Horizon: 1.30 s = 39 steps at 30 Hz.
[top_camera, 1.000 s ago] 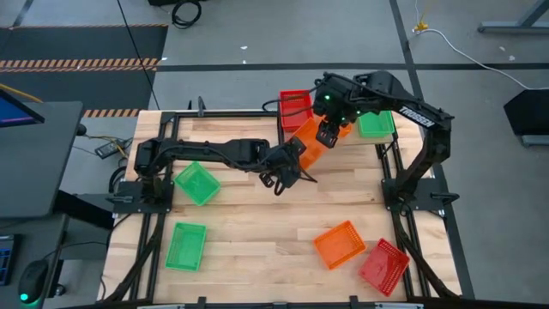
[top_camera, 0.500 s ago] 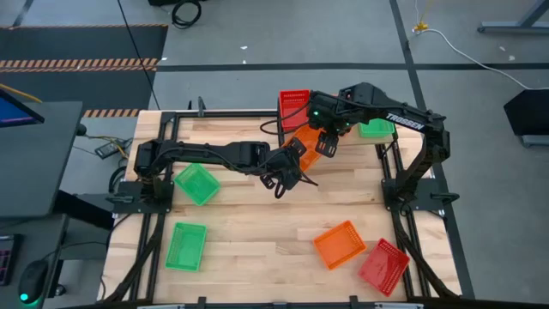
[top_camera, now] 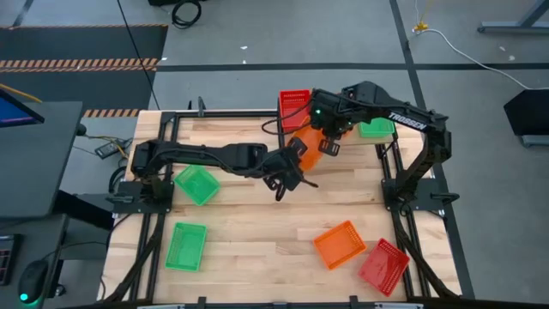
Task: Stack baskets on shelf by color
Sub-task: Stack the left orange bin on top of the orange bin on the shelf
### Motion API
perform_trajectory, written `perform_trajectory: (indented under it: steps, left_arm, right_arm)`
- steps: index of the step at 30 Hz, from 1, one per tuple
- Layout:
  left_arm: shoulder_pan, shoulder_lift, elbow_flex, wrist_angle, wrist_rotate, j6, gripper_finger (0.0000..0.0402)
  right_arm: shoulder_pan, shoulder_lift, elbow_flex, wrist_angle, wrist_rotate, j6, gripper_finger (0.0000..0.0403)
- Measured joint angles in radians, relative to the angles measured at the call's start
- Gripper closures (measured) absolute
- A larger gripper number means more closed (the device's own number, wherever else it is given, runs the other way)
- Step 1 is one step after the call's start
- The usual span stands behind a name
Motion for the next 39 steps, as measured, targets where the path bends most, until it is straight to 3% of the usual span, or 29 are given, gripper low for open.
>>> perform_trajectory:
  steps: [7,14,22,29,39]
  left_arm:
    - [0.007,-0.081,-0.003,0.069,-0.029,-0.01,0.0331]
    - [0.04,-0.183,0.005,0.095,-0.079,-0.125,0.0315]
    - [0.05,-0.231,0.003,0.112,-0.072,-0.276,0.032]
    - [0.05,-0.232,0.0,0.1,0.029,-0.468,0.0326]
    - [0.046,-0.232,0.0,0.091,0.107,-0.663,0.0345]
  right_arm:
    - [-0.083,-0.03,0.033,0.019,-0.02,-0.072,0.0383]
    - [-0.192,-0.099,0.093,0.036,0.013,-0.181,0.0394]
    - [-0.332,-0.166,0.093,0.028,-0.049,-0.293,0.0393]
    - [-0.43,-0.148,0.093,0.036,-0.23,-0.501,0.0393]
    - [-0.543,-0.023,0.093,0.1,-0.191,-0.638,0.0393]
